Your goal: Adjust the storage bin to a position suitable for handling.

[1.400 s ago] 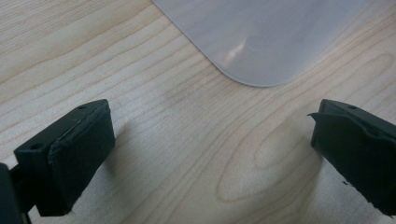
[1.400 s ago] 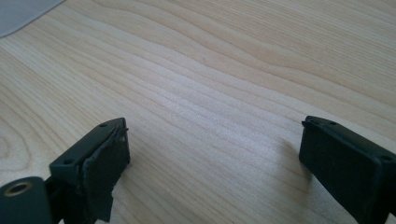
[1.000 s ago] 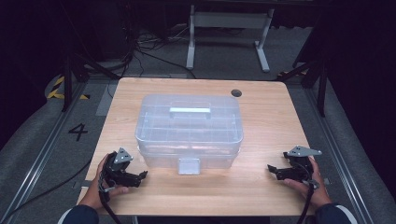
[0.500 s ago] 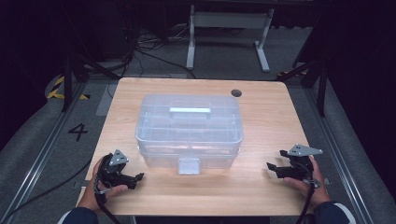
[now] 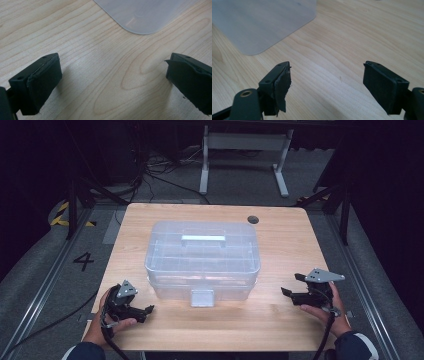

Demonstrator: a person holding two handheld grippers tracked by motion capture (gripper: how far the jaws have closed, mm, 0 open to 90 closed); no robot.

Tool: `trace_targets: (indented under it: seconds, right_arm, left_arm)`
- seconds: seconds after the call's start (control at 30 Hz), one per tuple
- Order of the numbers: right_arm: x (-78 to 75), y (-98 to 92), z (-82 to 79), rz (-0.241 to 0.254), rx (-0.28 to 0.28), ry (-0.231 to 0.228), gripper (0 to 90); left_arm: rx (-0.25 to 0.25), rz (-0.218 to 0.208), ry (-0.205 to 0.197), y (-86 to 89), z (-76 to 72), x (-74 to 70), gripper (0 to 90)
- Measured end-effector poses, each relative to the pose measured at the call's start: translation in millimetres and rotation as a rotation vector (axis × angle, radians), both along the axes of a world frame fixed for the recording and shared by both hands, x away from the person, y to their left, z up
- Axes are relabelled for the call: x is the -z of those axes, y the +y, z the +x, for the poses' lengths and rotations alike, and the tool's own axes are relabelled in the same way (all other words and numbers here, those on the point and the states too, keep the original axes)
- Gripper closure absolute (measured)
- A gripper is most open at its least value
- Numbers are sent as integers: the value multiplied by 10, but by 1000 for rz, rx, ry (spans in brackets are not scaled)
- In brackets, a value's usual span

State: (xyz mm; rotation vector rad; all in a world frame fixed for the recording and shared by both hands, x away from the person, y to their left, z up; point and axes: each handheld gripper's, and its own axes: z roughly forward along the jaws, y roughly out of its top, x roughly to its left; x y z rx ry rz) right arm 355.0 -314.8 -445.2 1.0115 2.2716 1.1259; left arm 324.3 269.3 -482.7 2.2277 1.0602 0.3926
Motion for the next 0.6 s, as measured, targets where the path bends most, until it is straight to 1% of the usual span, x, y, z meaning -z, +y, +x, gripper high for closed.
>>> trace_targets:
  seconds: [0.1, 0.23, 0.33, 0.5, 0.57, 0.6]
  right_arm:
    - [-63, 22, 1, 5, -9, -10, 242]
    - [-144, 51, 13, 6, -21, -24, 244]
    - [-191, 66, 23, 10, -26, -31, 247]
    - [-344, 103, 59, 9, -43, -60, 257]
    - [-397, 117, 66, 11, -49, -65, 258]
    - [-435, 129, 71, 11, -56, -71, 262]
  left_arm:
    - [-3, 0, 5, 3, -8, -3, 6]
    - [-6, 0, -4, 5, -12, 0, 8]
    - [-7, -1, 1, 5, -17, -1, 9]
    - [-9, -3, 2, 4, -17, 0, 9]
    - [-9, -4, 1, 3, -17, 0, 9]
    - [-5, 1, -5, 7, -11, -1, 9]
